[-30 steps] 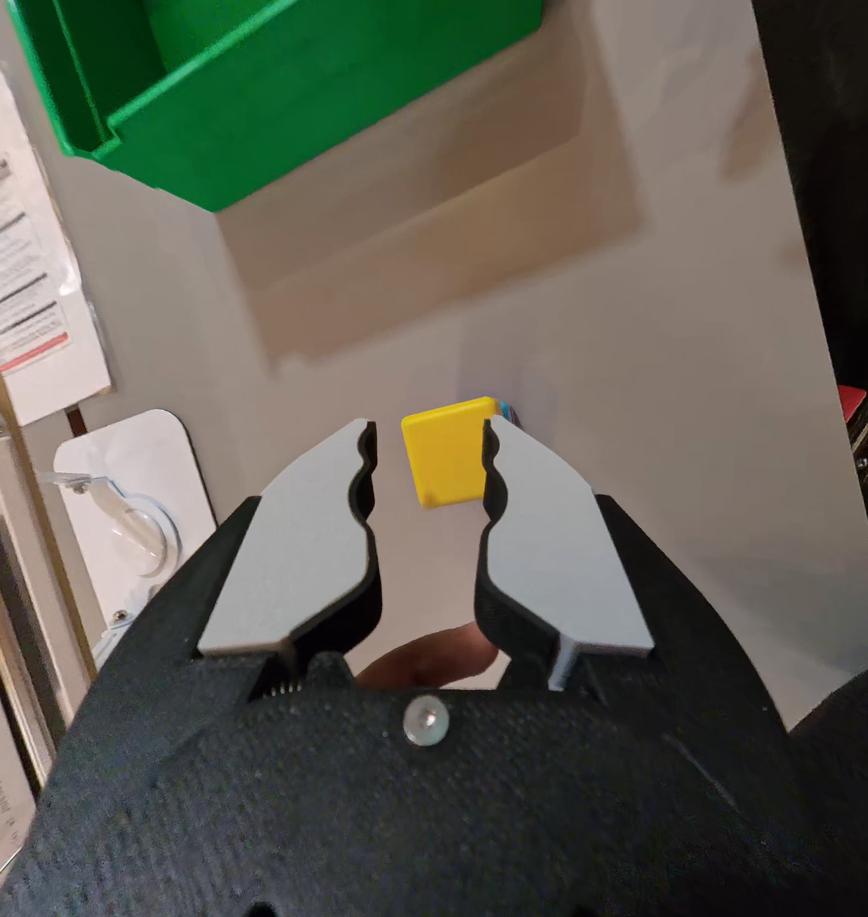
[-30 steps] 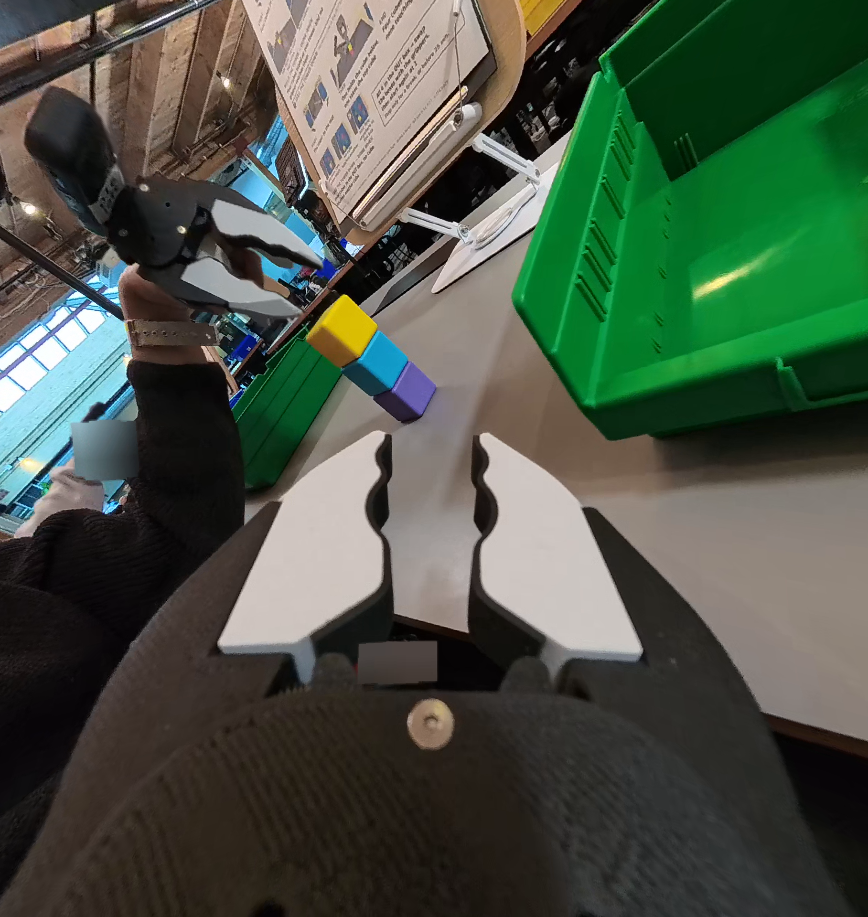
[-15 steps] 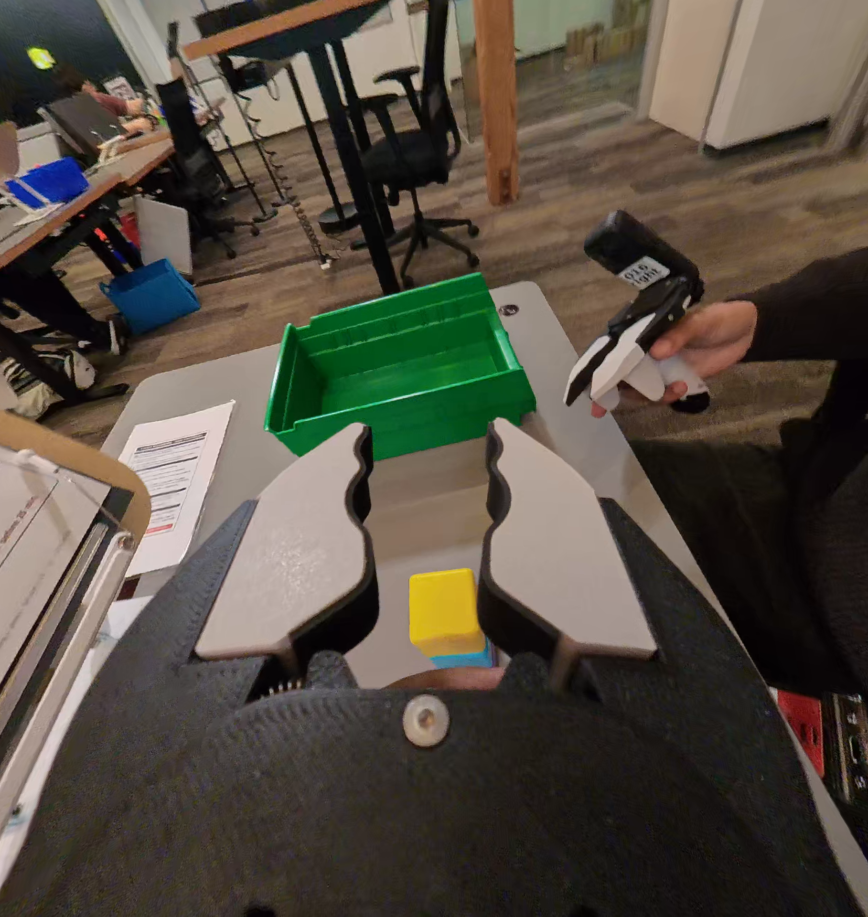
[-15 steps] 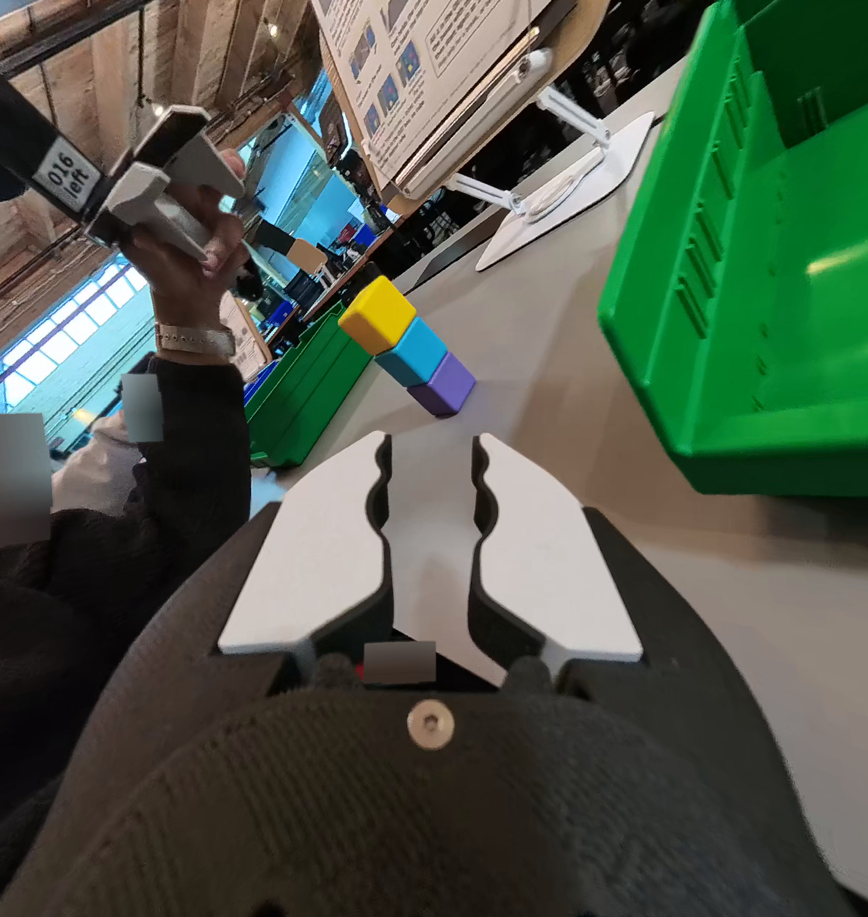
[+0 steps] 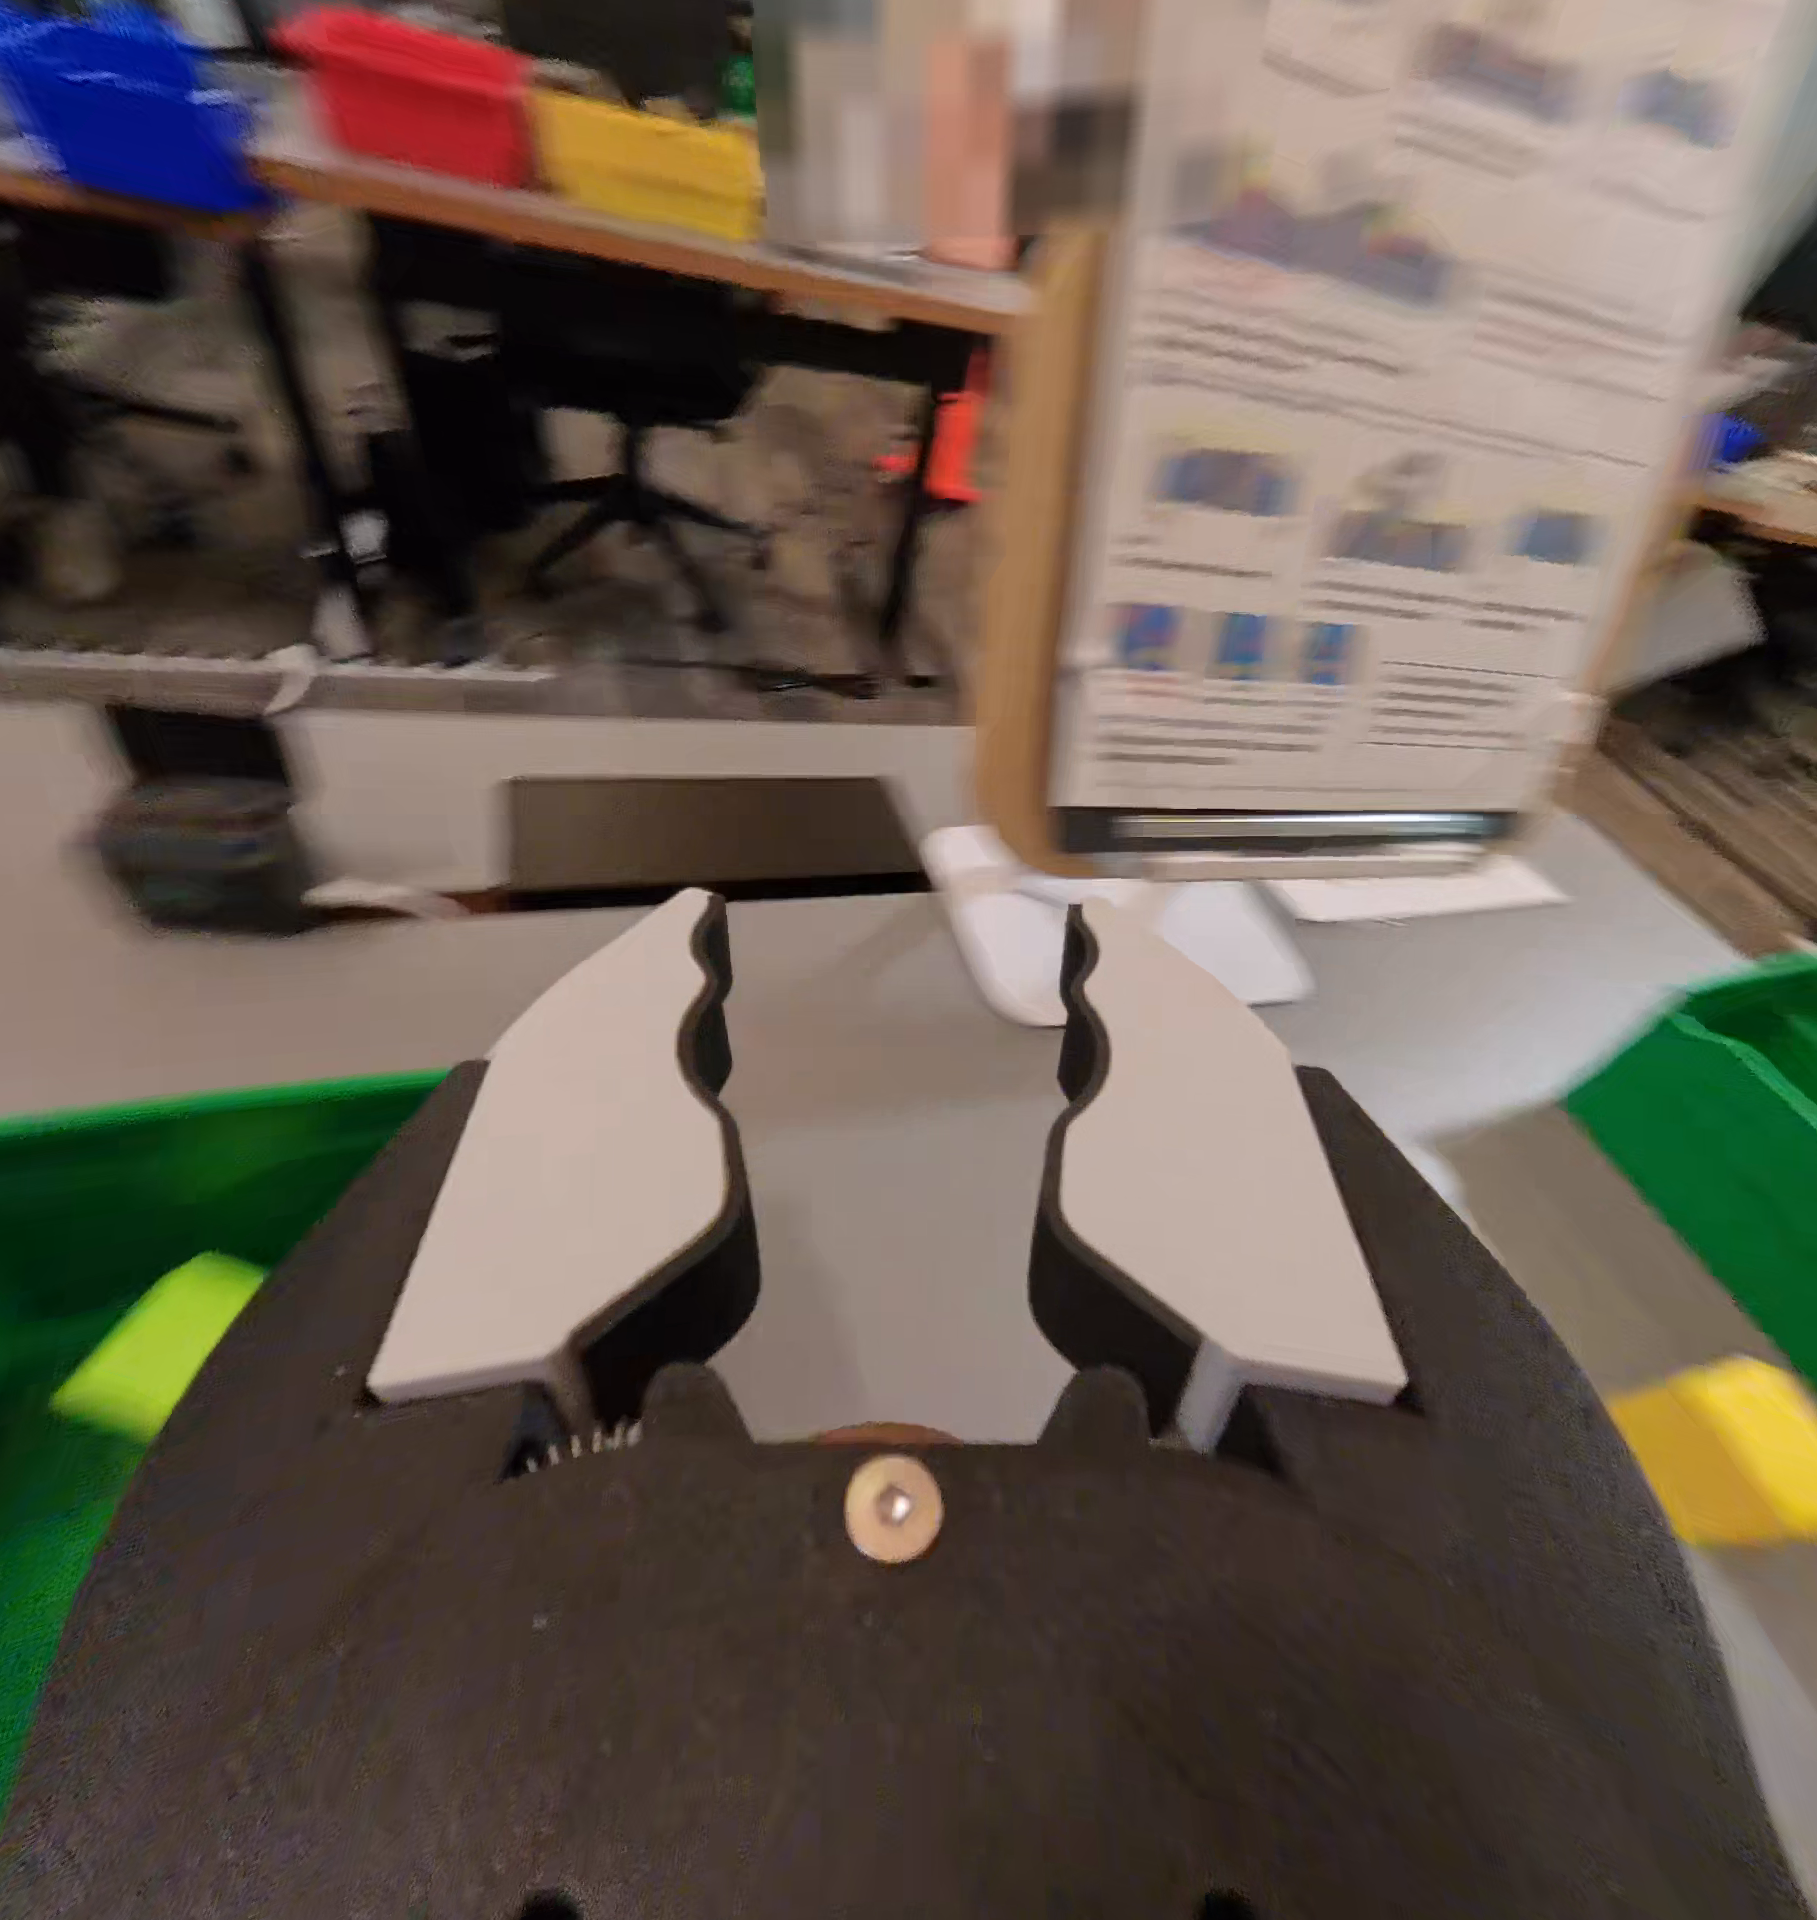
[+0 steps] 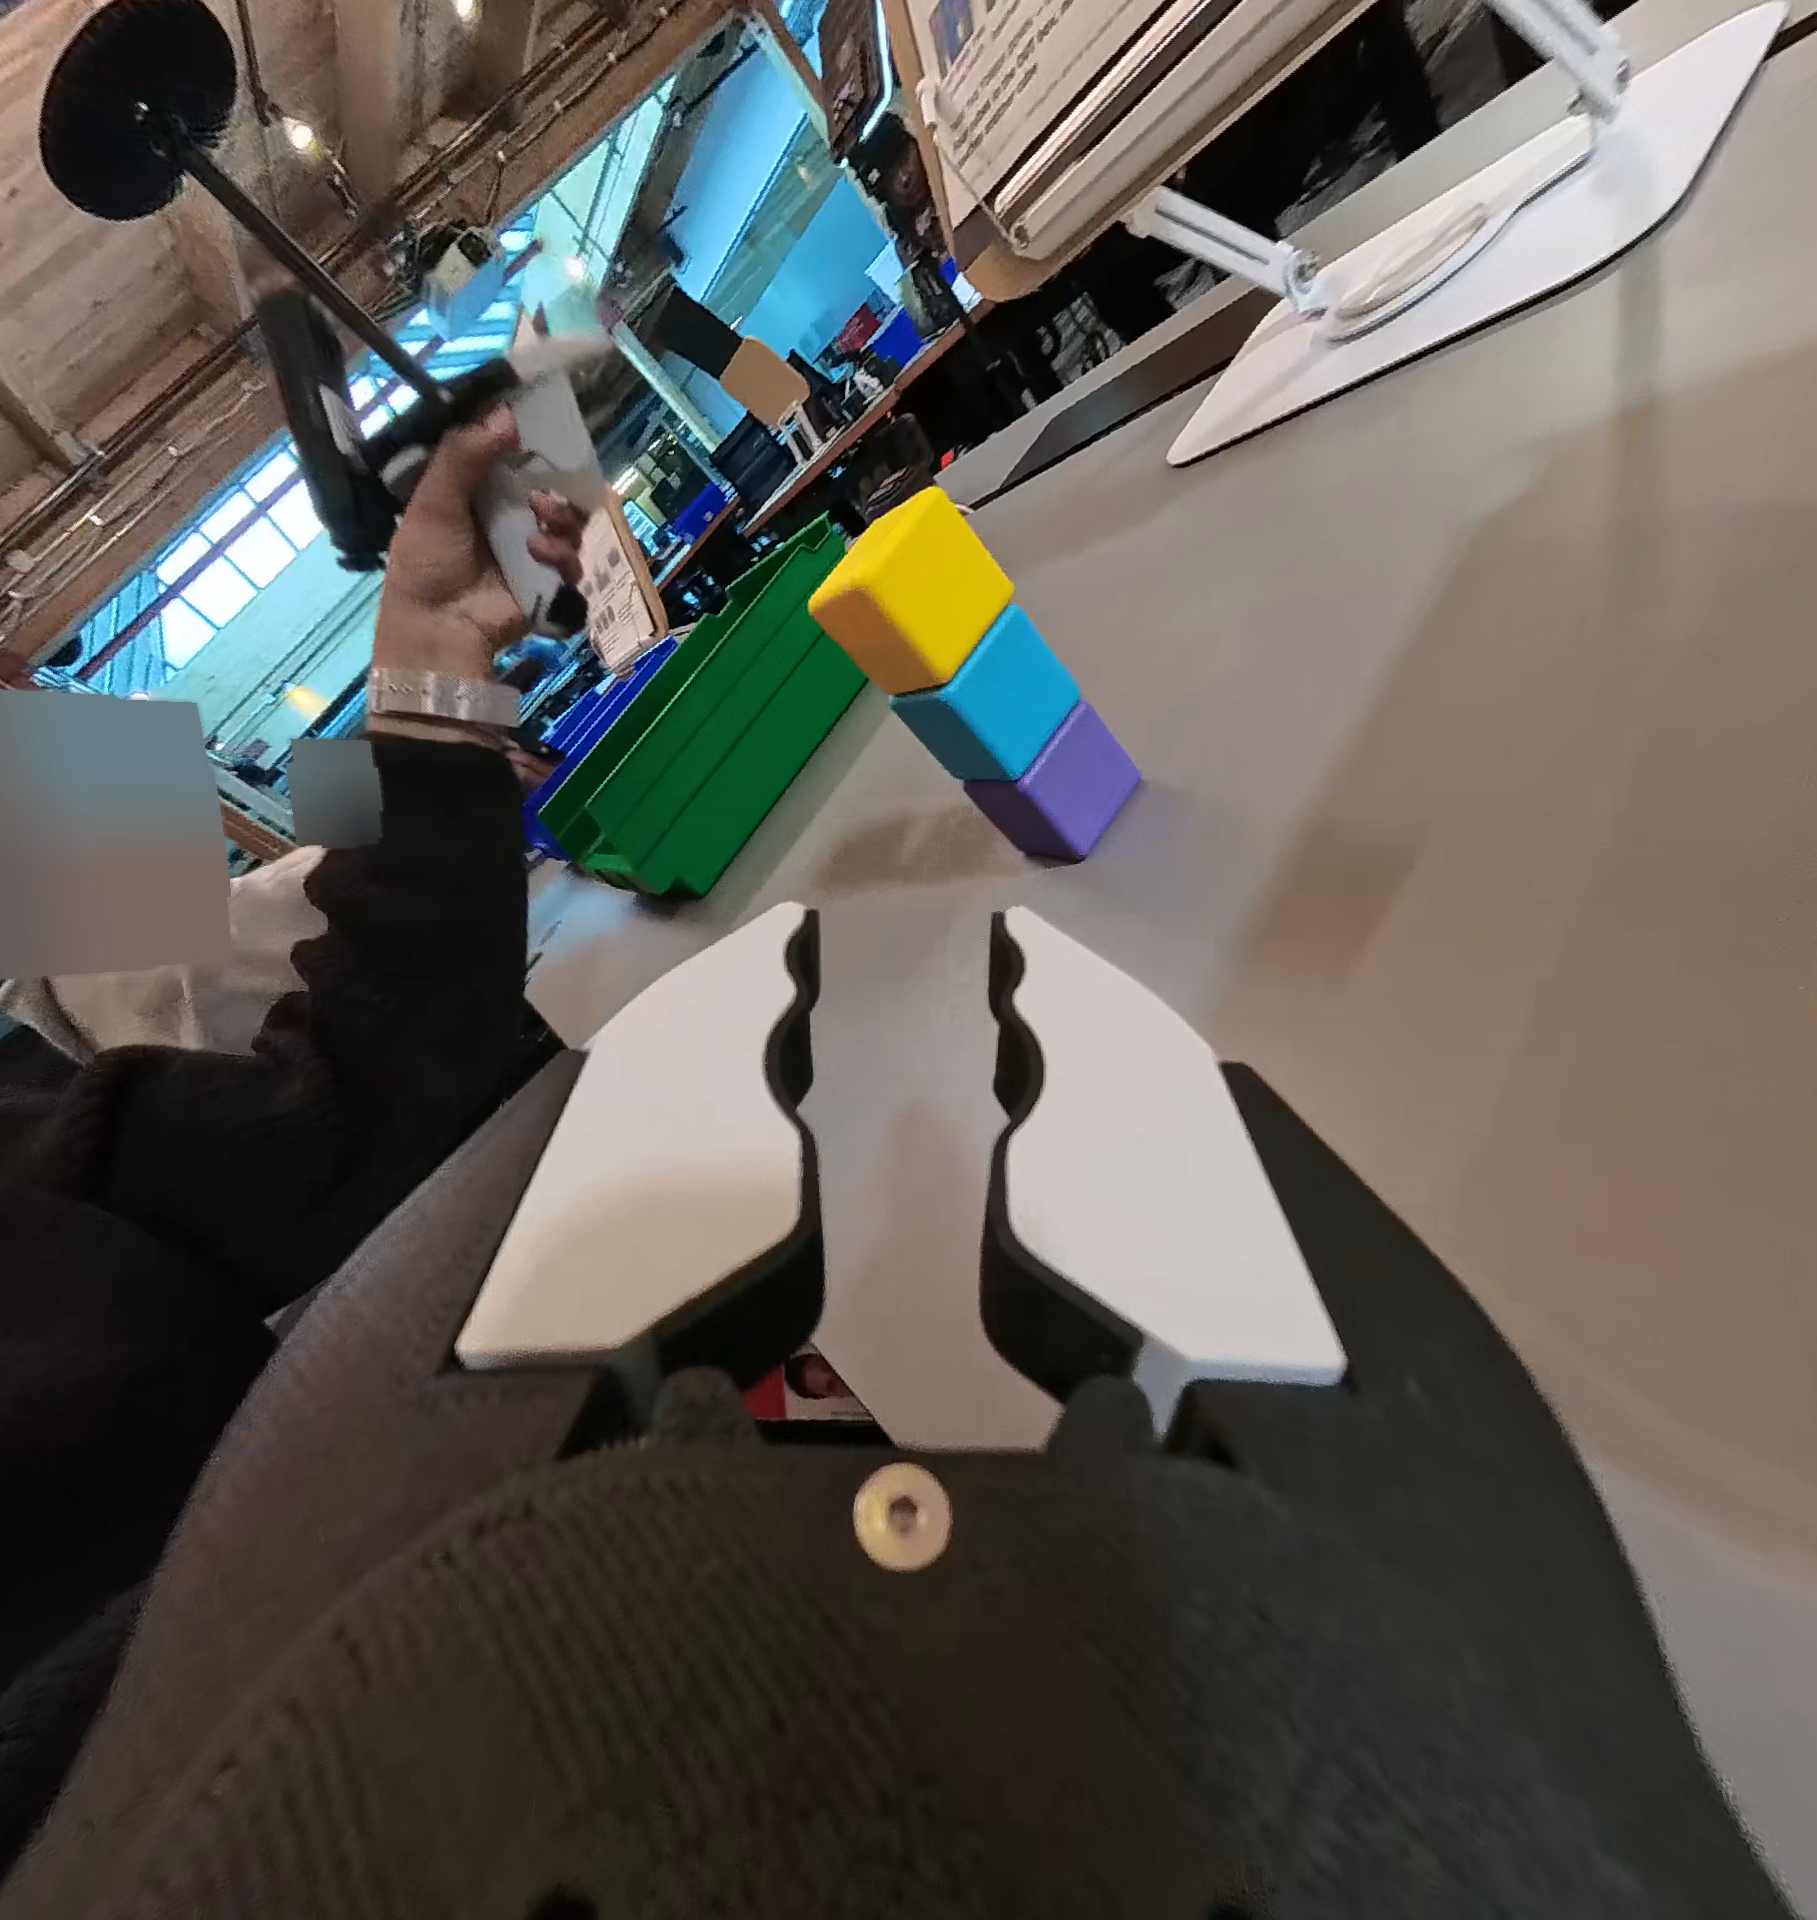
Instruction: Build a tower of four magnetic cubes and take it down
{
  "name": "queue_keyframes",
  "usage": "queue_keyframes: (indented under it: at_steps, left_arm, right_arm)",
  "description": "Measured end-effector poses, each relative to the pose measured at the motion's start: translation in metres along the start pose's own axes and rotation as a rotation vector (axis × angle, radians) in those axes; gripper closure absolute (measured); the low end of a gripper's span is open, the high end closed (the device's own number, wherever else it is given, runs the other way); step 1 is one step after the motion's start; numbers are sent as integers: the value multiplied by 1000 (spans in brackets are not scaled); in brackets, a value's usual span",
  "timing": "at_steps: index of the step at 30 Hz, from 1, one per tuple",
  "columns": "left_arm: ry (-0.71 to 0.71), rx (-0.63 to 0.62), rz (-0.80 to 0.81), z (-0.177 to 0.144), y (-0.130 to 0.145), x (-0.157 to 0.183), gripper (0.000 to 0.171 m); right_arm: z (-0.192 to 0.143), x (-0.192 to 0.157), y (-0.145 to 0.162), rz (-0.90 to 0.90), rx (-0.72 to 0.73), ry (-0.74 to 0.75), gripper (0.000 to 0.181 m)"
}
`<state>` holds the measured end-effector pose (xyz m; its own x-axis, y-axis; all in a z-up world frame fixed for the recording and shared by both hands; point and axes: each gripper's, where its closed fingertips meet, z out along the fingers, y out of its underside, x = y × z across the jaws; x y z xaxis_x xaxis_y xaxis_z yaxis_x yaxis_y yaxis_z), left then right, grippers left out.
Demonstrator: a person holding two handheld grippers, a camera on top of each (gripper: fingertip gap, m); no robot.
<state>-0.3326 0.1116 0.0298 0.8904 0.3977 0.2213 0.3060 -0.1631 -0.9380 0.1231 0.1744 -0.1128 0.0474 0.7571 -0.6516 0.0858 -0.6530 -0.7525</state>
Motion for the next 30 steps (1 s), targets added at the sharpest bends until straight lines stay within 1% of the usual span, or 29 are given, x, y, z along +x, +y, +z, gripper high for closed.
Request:
queue_keyframes:
  at_steps: [2,4,6,7,8,11,13,15,16,19,20,24,26,27,28,30]
  left_arm:
    - [-185,-31,-46,-13,20,-76,109]
    - [-318,-122,-105,-25,56,-138,109]
    - [-393,-248,-184,-34,93,-179,110]
    - [-404,-290,-229,-35,107,-189,110]
    - [-400,-301,-265,-34,115,-195,110]
    - [-378,-289,-315,-23,124,-197,110]
    - [-396,-343,-293,-14,133,-196,107]
    - [-426,-368,-309,-1,134,-196,107]
    - [-447,-405,-305,3,137,-197,106]
    - [-577,-497,-220,11,143,-213,104]
    - [-596,-516,-207,15,147,-216,104]
    - [-623,-620,-259,25,176,-224,104]
    - [-620,-688,-276,24,194,-225,103]
    - [-633,-698,-283,22,199,-228,102]
    - [-622,-666,-280,22,197,-229,103]
    - [-531,-638,-282,24,196,-220,104]
  right_arm:
    - [7,-2,0,2,-10,-13,150]
    - [13,-3,1,1,-21,-23,150]
    - [18,-4,2,6,-31,-34,150]
    - [20,-5,3,9,-37,-39,150]
    - [22,-5,4,11,-42,-42,150]
    - [25,-3,3,17,-44,-43,150]
    - [25,-1,3,26,-37,-36,150]
    - [23,2,1,47,-24,-30,150]
    - [22,2,-2,63,-10,-35,150]
    - [18,3,-6,118,19,-54,150]
    - [16,3,-7,137,21,-62,150]
    - [10,4,-11,156,47,-68,150]
    - [7,3,-11,178,51,-81,150]
    - [5,3,-11,190,56,-87,150]
    - [3,3,-11,200,61,-92,150]
    - [-1,4,-11,213,65,-94,150]
